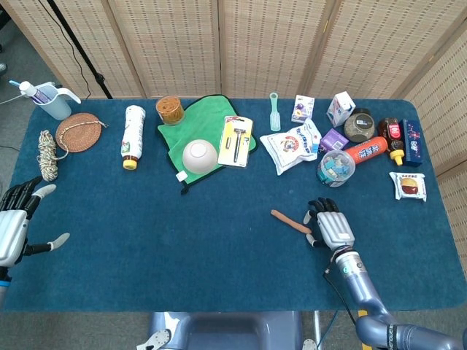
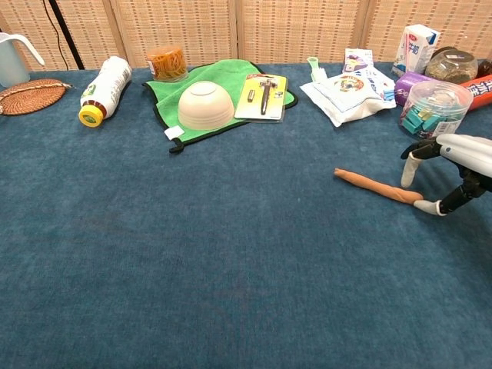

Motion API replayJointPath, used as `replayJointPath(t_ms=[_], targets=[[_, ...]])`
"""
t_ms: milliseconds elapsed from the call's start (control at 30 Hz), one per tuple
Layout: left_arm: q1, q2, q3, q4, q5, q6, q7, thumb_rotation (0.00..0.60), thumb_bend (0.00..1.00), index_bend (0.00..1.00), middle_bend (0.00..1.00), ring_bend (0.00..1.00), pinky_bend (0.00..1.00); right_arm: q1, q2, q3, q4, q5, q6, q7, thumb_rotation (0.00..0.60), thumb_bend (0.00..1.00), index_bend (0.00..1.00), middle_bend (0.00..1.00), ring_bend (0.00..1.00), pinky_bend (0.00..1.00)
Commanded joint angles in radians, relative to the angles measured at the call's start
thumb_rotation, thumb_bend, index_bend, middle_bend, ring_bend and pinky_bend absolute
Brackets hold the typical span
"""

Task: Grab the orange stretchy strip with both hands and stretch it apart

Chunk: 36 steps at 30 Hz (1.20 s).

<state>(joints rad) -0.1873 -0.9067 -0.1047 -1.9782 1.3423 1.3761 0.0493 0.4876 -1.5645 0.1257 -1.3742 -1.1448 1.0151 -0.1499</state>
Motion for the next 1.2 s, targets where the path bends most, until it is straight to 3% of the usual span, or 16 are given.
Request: replayJointPath(t_ms=[33, 433, 833, 1200], targets=[[0.003, 0.003, 0.001, -0.001, 0.002, 0.004, -0.002, 0.490, 0.14, 0.17, 0.06, 0.01, 0.00, 0.003, -0.005, 0.003, 0.008, 0.004, -0.002, -0.007, 0.600, 0.34, 0.45, 0.17, 0.01, 0.00], [0.012, 0.008, 0.005, 0.006, 0.005, 0.010, -0.016, 0.490, 0.14, 0.17, 0.06, 0.01, 0.00, 0.019, -0.021, 0.016, 0.024, 0.024, -0.029, -0.026, 0.600, 0.34, 0.47, 0.20, 0.03, 0.01], [0.019, 0.007, 0.006, 0.024, 0.000, 0.013, -0.036, 0.490, 0.14, 0.17, 0.05, 0.01, 0.00, 0.036, -0.026, 0.026, 0.005, 0.035, -0.042, -0.050, 0.600, 0.41, 0.52, 0.24, 0.07, 0.04], [0.026, 0.010, 0.006, 0.035, 0.000, 0.020, -0.049, 0.488, 0.14, 0.17, 0.04, 0.01, 0.00, 0.052, -0.036, 0.028, 0.002, 0.058, -0.057, -0.088, 0.600, 0.53, 0.55, 0.27, 0.14, 0.17]])
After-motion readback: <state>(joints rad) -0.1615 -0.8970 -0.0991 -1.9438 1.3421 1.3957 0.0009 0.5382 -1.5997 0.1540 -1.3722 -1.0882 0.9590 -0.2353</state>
